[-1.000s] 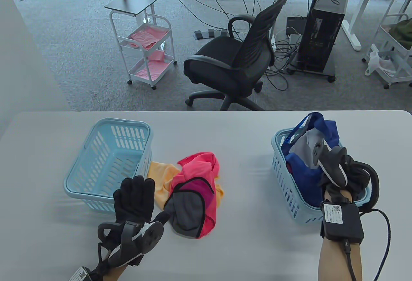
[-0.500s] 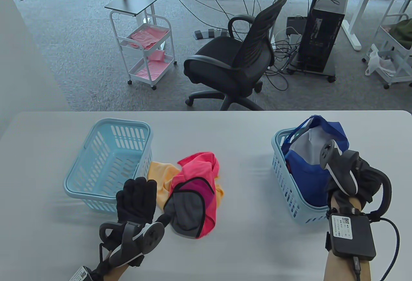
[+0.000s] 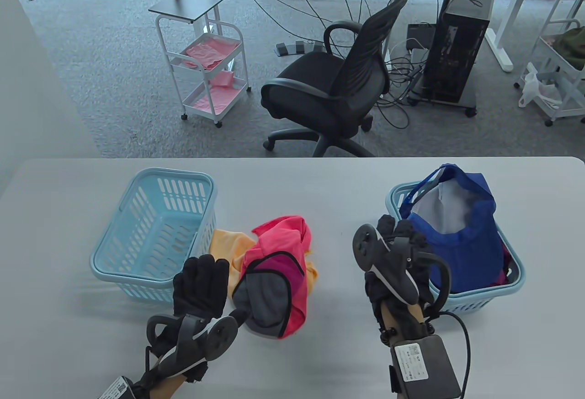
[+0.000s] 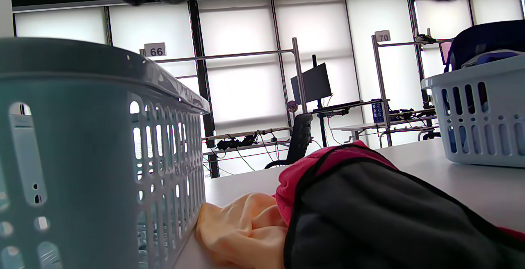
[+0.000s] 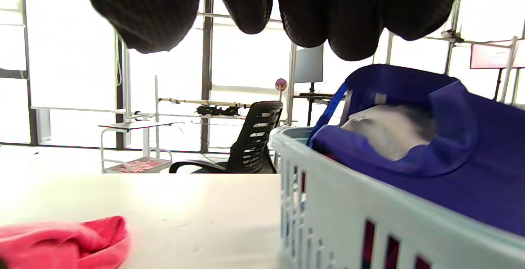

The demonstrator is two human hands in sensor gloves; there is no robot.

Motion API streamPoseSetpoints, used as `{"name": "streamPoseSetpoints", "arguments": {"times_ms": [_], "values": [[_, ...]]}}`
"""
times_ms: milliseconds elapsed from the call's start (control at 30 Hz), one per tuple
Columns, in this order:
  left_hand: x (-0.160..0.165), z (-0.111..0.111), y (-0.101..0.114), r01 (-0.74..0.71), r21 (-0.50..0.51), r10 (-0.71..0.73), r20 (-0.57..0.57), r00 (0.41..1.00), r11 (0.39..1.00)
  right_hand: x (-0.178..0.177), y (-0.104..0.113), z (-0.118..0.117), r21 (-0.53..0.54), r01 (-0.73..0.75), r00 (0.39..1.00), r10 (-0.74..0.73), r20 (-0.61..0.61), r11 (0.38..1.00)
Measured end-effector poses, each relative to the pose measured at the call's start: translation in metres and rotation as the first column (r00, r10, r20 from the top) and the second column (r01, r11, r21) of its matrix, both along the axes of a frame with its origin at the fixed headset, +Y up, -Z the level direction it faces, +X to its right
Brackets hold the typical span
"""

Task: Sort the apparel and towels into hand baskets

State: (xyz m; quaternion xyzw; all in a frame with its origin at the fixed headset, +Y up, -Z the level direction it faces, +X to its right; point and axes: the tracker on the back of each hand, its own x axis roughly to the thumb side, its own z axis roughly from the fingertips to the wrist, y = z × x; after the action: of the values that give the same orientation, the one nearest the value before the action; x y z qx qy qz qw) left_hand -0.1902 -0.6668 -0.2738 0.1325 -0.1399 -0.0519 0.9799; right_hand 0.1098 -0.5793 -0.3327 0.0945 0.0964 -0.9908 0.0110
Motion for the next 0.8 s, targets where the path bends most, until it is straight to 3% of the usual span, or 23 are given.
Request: {"name": "streamPoseSetpoints", "arguments": {"times_ms": [233,600,800], "values": [[0.002,0.001,-0.001,0.006,0.002,-0.006,0.006,1.0,1.0,-0.016,-0.036,-0.002,-0.032,0.034,0.998,-0.036,-0.06,0.999],[0.002,0.002,0.0,0.002,0.014,-0.002,0.002,1.0,1.0,-0.008,-0.064,-0.002,0.001,0.105,0.99,-0.104,-0.1,0.994],[0.003,0.003,-0.001,0.004,0.007,-0.004,0.003,1.0,1.0,-0.011,-0.11,-0.008,-0.085,0.218,0.949,-0.232,-0.213,0.972]]}}
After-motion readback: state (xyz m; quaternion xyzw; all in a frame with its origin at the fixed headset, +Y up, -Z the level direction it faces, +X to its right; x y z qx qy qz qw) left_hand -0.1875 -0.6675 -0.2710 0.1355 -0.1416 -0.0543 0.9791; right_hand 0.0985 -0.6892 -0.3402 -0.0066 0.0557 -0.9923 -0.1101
